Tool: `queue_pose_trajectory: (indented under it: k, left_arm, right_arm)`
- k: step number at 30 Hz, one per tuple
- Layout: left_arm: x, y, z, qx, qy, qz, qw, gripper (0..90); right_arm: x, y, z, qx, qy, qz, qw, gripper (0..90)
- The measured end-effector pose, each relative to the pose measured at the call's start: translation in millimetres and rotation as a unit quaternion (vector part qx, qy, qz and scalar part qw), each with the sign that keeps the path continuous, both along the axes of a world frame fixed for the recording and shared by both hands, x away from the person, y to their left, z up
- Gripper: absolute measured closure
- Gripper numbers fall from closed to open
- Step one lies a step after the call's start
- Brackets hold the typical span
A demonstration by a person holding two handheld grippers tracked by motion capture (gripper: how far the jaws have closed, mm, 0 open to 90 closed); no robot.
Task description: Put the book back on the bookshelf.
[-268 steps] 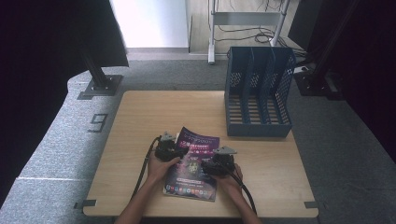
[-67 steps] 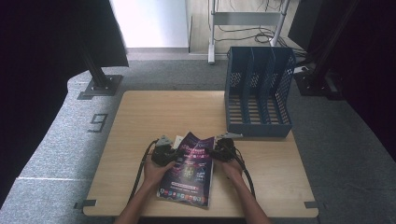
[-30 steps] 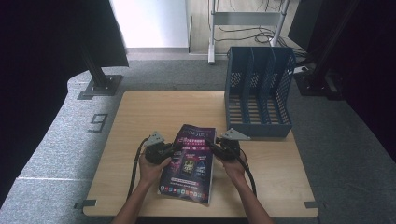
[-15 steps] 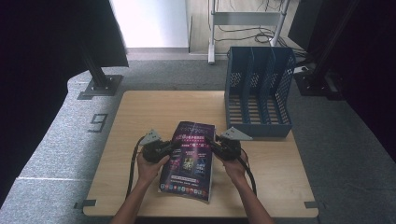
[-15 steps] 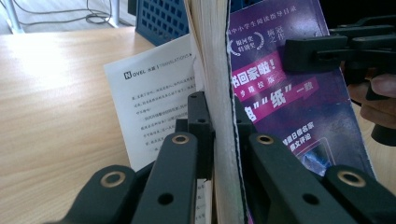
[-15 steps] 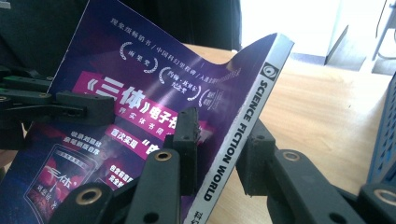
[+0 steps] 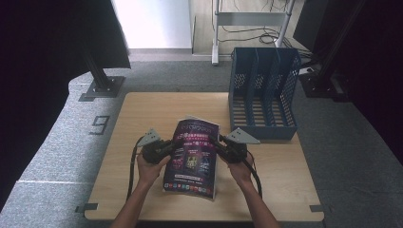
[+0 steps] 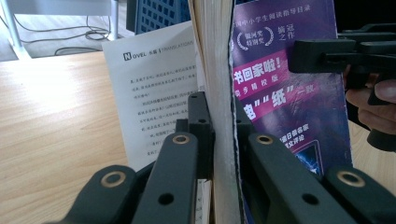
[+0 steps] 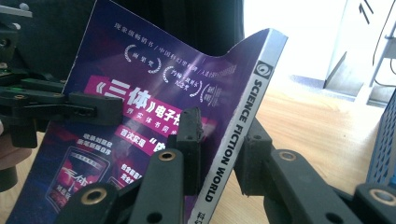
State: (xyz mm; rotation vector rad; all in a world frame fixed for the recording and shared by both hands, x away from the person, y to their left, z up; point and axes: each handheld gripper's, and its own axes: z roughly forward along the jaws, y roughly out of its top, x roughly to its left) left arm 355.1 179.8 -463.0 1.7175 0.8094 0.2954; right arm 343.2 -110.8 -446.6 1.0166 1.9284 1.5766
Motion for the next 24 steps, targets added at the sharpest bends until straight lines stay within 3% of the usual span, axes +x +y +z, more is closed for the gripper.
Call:
queue_pose_trajectory:
  k: [24]
  left_arm:
    - [-3.9,1.8,9.2,-0.015,-0.025,-0.001,0.9996,85.3]
  right_arm:
    - [-9.2,-3.9,14.8,0.011,-0.034,0.022,0.9991,76.6]
